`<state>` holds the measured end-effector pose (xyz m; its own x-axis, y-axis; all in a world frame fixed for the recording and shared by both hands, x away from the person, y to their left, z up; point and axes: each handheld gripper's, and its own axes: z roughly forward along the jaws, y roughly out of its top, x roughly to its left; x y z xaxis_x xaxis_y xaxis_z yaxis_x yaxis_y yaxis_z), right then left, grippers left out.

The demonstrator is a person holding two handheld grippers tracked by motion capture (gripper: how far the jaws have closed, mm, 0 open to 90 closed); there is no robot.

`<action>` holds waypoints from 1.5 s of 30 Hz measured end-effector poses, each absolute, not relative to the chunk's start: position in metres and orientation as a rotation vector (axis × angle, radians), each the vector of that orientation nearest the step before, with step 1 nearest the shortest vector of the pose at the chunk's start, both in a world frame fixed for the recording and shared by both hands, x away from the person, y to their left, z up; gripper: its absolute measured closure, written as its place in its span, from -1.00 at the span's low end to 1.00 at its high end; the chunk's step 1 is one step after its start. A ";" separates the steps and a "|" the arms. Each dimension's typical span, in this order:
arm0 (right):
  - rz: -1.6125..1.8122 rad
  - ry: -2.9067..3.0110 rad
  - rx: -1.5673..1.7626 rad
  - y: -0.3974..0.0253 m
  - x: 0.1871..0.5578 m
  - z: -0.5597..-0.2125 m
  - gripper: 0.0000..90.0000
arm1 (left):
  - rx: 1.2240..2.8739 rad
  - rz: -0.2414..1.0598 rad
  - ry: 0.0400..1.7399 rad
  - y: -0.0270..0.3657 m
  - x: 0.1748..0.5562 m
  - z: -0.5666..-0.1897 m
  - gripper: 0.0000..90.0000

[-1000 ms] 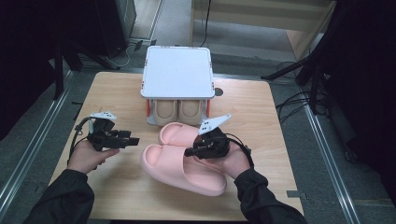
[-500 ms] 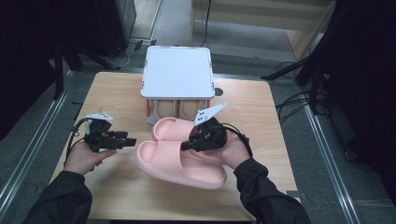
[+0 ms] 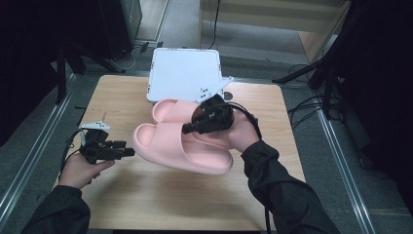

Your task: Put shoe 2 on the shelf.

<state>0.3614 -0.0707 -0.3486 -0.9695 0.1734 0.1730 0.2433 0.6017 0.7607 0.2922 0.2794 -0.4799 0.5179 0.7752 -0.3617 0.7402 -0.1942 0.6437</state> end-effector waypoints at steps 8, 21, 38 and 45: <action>-1.352 -2.764 -0.531 -0.058 0.383 -0.319 0.71 | 1.941 0.067 1.257 0.284 0.286 -0.481 -0.15; -1.372 -2.821 -0.987 -0.042 0.422 -0.289 0.71 | 1.949 0.052 1.239 0.281 0.287 -0.481 -0.15; -1.379 -2.744 -1.753 0.002 0.485 -0.301 0.71 | 1.965 0.006 1.145 0.269 0.293 -0.481 -0.15; -1.342 -2.656 -1.944 0.012 0.500 -0.314 0.70 | 1.966 -0.005 1.119 0.265 0.295 -0.478 -0.16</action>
